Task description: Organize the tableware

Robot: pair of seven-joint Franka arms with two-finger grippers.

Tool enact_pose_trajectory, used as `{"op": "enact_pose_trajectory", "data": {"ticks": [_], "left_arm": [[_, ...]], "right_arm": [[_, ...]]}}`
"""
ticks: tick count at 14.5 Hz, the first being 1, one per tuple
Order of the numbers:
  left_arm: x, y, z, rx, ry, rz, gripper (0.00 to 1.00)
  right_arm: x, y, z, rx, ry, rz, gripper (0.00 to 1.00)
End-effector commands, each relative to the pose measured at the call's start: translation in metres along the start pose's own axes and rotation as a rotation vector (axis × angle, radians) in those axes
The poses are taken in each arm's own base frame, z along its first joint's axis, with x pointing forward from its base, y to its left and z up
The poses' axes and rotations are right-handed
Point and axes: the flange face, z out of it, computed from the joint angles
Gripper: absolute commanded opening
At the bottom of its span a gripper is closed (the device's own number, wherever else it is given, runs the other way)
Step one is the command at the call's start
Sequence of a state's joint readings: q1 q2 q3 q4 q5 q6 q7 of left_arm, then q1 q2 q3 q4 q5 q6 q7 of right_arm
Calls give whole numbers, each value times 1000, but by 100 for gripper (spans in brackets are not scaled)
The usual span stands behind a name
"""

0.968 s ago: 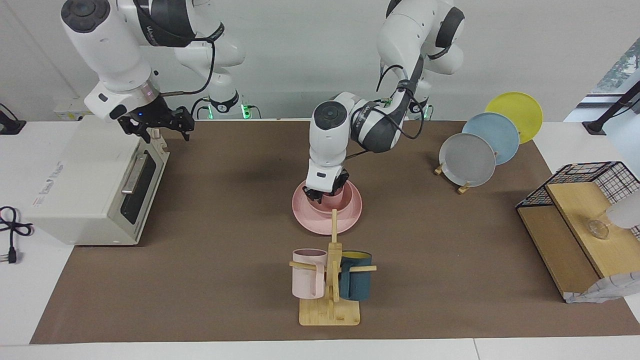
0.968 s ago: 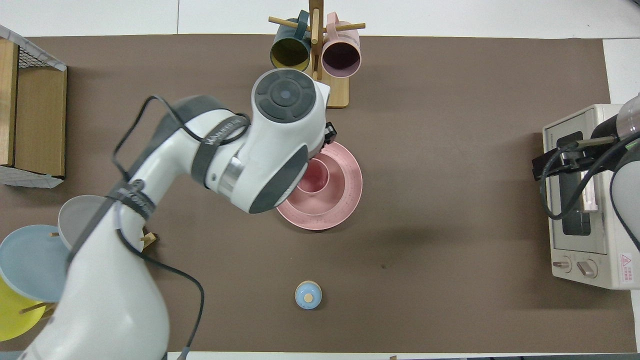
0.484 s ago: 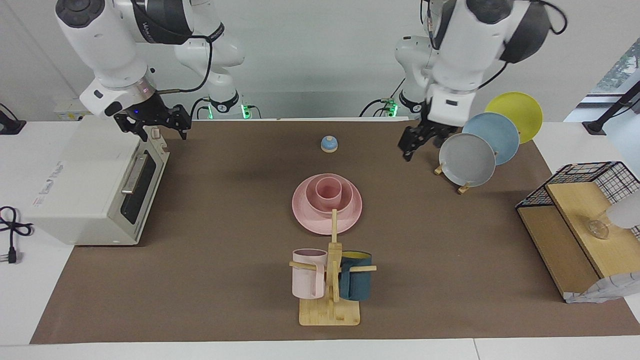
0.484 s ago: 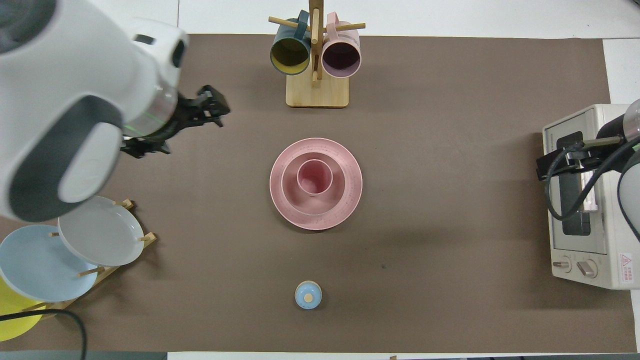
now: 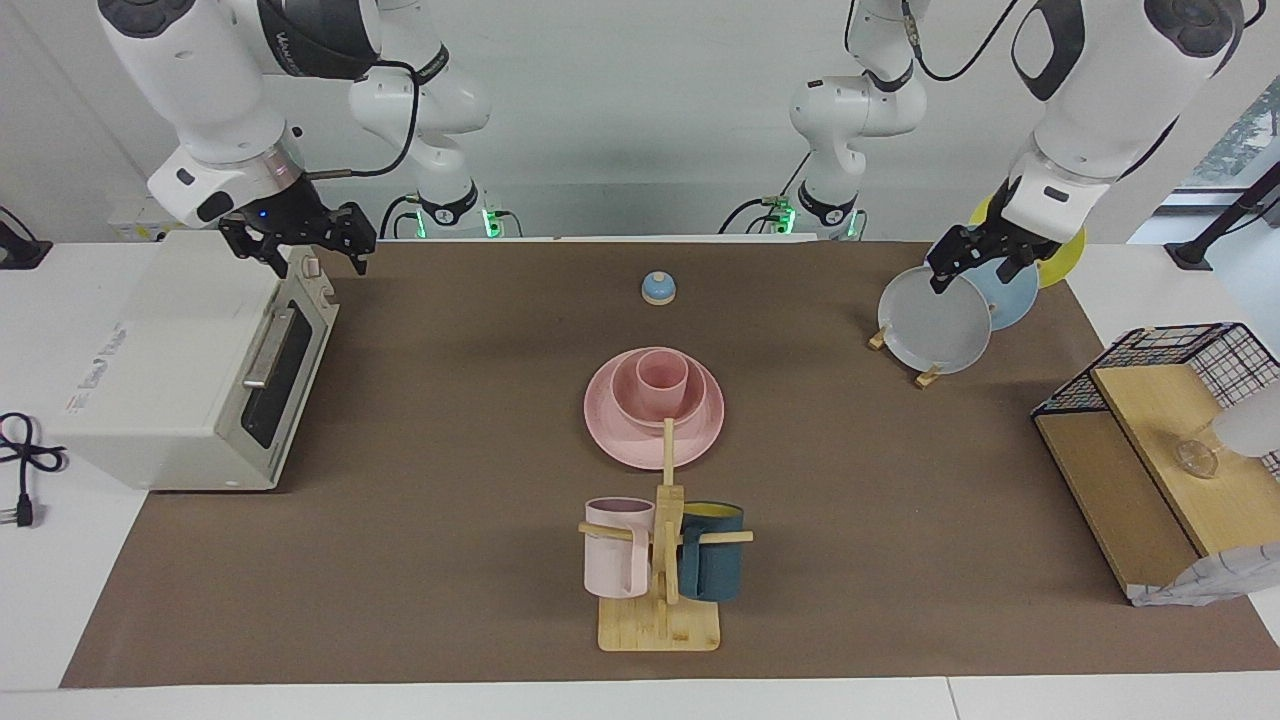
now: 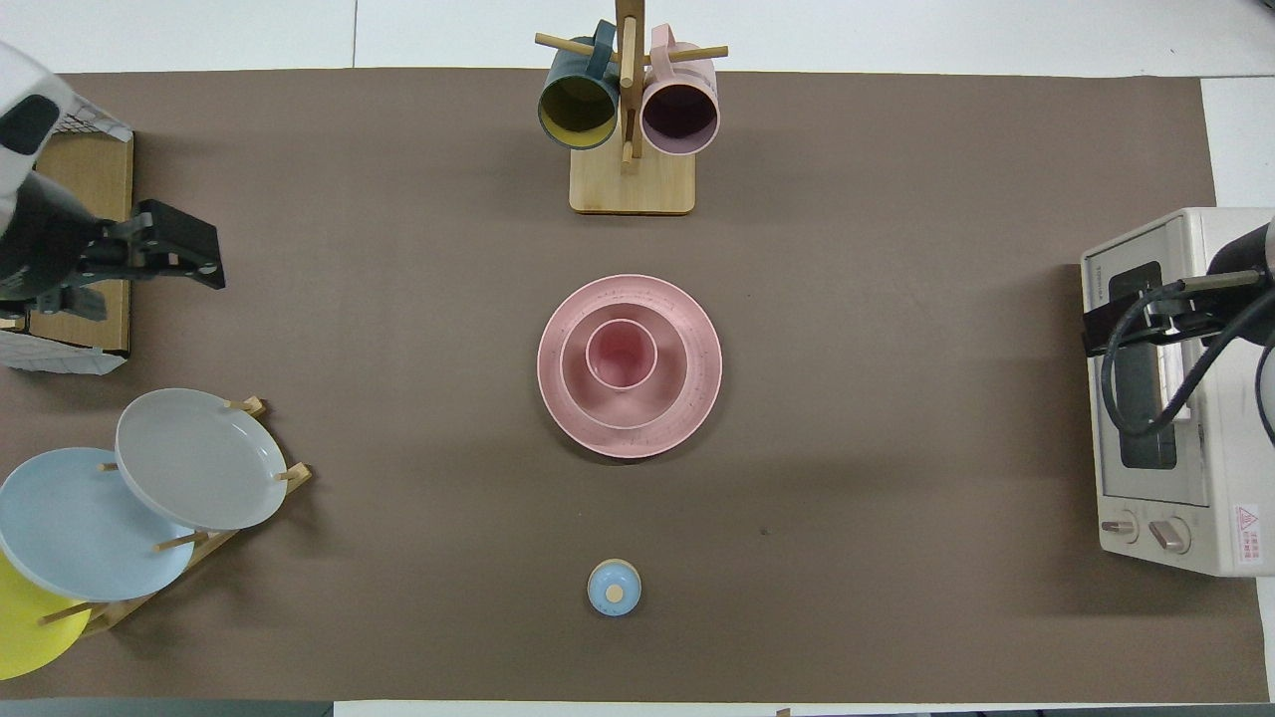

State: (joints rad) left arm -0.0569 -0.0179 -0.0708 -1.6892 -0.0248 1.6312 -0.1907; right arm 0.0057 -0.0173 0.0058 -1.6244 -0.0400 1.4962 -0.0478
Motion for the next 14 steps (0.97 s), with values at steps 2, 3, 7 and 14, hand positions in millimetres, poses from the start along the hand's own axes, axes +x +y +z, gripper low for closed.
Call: {"op": "enact_pose_trajectory", "data": {"ticks": [2,3,7,14], "left_arm": [[-14,-2,-6,-7,64,42,100],[-11,-6,-7,-7,55,34,100],[-9,-16,-38,4,-36,20,100],[-22,-15,-43,18,-60,47,100]], "right_arm": [[-6,3,-2,1,0,-11,100],[-6,3,-2,1,0,-11,100],[-6,3,-2,1,0,-11,100],[-6,3,-2,1,0,-11,100]]}}
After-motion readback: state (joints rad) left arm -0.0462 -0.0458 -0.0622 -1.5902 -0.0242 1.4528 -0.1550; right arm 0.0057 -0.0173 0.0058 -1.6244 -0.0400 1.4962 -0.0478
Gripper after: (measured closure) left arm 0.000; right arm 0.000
